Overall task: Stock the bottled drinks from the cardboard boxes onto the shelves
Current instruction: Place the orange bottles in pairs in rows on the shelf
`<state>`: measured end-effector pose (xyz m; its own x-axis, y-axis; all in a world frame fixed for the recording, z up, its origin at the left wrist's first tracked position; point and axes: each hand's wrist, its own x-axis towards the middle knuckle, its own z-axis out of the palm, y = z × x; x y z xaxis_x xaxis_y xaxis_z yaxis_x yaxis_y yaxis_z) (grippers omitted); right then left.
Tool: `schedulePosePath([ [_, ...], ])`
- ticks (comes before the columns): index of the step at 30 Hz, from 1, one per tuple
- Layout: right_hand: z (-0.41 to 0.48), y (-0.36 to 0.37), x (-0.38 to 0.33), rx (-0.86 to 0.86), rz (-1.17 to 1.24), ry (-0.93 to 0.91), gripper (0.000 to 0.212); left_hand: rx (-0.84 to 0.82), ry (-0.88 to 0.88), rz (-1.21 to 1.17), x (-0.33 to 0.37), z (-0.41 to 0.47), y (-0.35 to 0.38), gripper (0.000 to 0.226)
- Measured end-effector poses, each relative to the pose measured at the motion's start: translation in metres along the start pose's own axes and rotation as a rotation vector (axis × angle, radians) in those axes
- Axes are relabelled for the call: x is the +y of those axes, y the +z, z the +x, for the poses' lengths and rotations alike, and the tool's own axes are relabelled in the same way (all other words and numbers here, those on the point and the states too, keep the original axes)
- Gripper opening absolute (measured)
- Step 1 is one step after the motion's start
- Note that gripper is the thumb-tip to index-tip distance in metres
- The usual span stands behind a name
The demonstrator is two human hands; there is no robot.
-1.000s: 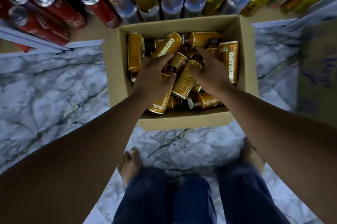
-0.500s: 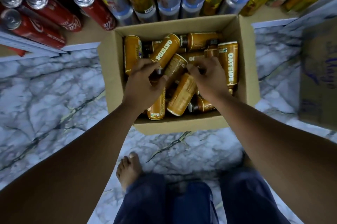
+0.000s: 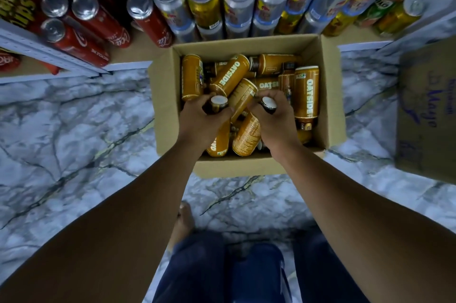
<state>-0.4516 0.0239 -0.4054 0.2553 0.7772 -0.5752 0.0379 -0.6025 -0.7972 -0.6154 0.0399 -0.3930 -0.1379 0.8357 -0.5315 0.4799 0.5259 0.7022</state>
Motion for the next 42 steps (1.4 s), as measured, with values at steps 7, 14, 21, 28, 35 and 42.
schedulePosePath([
  [7,-0.044,-0.045,-0.082,0.039,-0.017,-0.105,0.021,0.042,-0.033,-0.342,0.065,-0.048,-0.05,0.022],
  [14,-0.134,-0.083,-0.249,0.02,-0.085,-0.344,0.025,0.139,0.18,-0.379,0.215,-0.129,-0.125,0.003],
  [21,-0.268,-0.12,-0.414,0.004,-0.041,-0.503,0.022,0.163,0.396,-0.43,0.368,-0.258,-0.208,0.017],
  [28,-0.394,-0.162,-0.531,-0.005,0.035,-0.691,0.025,0.236,0.595,-0.47,0.473,-0.378,-0.298,0.018],
  [35,-0.448,-0.186,-0.619,0.007,0.074,-0.854,0.014,0.354,0.702,-0.51,0.549,-0.431,-0.352,0.012],
  [42,-0.439,-0.207,-0.713,-0.079,0.052,-0.982,0.023,0.561,0.807,-0.486,0.629,-0.442,-0.377,0.007],
])
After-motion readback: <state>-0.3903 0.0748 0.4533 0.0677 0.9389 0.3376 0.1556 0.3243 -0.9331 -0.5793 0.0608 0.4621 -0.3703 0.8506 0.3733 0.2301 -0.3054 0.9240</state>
